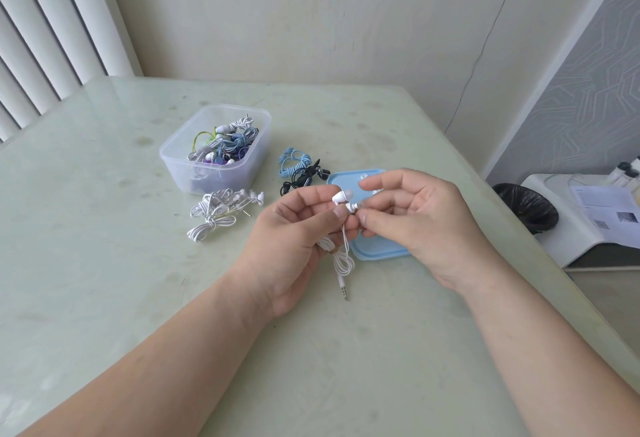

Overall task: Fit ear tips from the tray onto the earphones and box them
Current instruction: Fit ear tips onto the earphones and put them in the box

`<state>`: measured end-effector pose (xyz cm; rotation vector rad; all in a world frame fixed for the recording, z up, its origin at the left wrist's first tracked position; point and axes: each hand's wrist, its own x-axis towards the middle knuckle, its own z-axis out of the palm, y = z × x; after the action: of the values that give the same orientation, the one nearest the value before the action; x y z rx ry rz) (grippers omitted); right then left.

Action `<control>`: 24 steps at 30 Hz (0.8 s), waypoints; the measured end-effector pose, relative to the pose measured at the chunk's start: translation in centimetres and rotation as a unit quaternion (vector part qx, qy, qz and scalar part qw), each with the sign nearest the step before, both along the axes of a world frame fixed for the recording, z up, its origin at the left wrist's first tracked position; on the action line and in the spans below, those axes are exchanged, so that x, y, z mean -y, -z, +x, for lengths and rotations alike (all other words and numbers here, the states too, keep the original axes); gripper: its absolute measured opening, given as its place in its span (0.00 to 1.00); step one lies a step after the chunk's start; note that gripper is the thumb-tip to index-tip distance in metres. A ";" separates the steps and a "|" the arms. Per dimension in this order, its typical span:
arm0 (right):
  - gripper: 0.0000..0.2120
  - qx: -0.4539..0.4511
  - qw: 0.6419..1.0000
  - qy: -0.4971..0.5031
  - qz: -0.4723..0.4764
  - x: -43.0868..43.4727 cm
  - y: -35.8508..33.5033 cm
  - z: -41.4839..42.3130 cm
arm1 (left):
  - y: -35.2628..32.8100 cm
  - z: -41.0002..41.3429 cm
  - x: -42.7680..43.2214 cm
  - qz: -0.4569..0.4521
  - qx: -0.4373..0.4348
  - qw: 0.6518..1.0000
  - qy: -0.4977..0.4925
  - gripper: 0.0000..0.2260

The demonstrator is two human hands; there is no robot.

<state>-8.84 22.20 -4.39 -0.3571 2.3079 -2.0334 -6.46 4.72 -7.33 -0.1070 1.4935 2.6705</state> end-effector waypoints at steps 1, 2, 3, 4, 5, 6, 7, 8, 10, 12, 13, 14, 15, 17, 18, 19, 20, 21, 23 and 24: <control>0.12 0.000 1.000 -0.002 0.001 0.0 0.0 0.0 | 0.0 0.0 0.0 0.002 -0.004 1.000 0.001 0.12; 0.11 0.000 1.000 -0.003 0.002 -0.1 0.1 -0.1 | 0.0 0.0 0.0 0.003 -0.007 1.000 0.002 0.13; 0.10 0.000 1.000 -0.003 0.003 0.0 0.1 -0.1 | -0.1 0.1 0.0 0.004 -0.011 1.000 0.001 0.13; 0.10 0.000 1.000 -0.002 0.004 0.0 0.2 -0.1 | 0.0 0.1 0.0 0.002 -0.012 1.000 0.000 0.14; 0.10 -0.001 1.000 -0.001 0.007 0.1 0.2 -0.1 | 0.0 0.1 -0.1 -0.001 -0.013 1.000 -0.001 0.15; 0.10 -0.002 1.000 0.002 0.009 0.1 0.2 0.0 | 0.0 0.1 -0.1 -0.005 -0.012 1.000 -0.003 0.16; 0.10 -0.001 1.000 0.005 0.008 0.2 0.1 0.0 | 0.0 0.2 -0.1 -0.010 -0.012 1.000 -0.005 0.16; 0.10 0.002 1.000 0.010 0.004 0.1 0.1 0.0 | 0.1 0.2 -0.1 -0.013 -0.011 1.000 -0.009 0.15; 0.10 0.007 1.000 0.017 -0.012 0.1 0.1 -0.1 | 0.1 0.1 -0.2 -0.019 -0.010 1.000 -0.016 0.12; 0.10 0.014 0.999 0.018 -0.027 0.0 0.1 -0.1 | 0.1 0.1 -0.2 -0.024 -0.011 0.999 -0.019 0.11; 0.10 0.016 0.999 0.016 -0.032 -0.1 0.1 -0.1 | 0.2 0.1 -0.2 -0.025 -0.013 0.999 -0.020 0.10; 0.10 0.017 0.999 0.014 -0.035 -0.1 0.1 -0.2 | 0.2 0.1 -0.2 -0.027 -0.013 0.999 -0.021 0.10; 0.09 0.018 0.999 0.011 -0.037 -0.1 0.1 -0.2 | 0.2 0.1 -0.2 -0.028 -0.014 0.999 -0.023 0.10; 0.07 0.023 0.999 0.002 -0.047 -0.2 0.1 -0.3 | 0.3 0.1 -0.2 -0.030 -0.015 0.999 -0.024 0.10; 0.07 0.030 0.998 -0.004 -0.059 -0.2 0.2 -0.3 | 0.3 0.1 -0.2 -0.030 -0.015 0.999 -0.025 0.10; 0.06 0.040 0.996 -0.009 -0.073 -0.1 0.2 -0.3 | 0.3 0.1 -0.2 -0.030 -0.016 0.999 -0.025 0.10; 0.06 0.052 0.995 -0.012 -0.087 -0.1 0.3 -0.3 | 0.4 0.0 -0.2 -0.028 -0.017 0.999 -0.024 0.10; 0.06 0.067 0.992 -0.013 -0.102 0.0 0.3 -0.3 | 0.4 0.0 -0.1 -0.026 -0.017 0.999 -0.024 0.11; 0.06 0.098 0.987 -0.012 -0.127 0.1 0.3 -0.3 | 0.5 0.0 -0.1 -0.020 -0.016 0.999 -0.023 0.12; 0.07 0.108 0.985 -0.013 -0.130 0.1 0.3 -0.3 | 0.5 0.0 0.0 -0.018 -0.017 0.999 -0.023 0.12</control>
<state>-9.15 22.07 -4.72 -0.1630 1.9098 -2.2402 -6.51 4.74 -7.82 -0.0998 1.5671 2.6947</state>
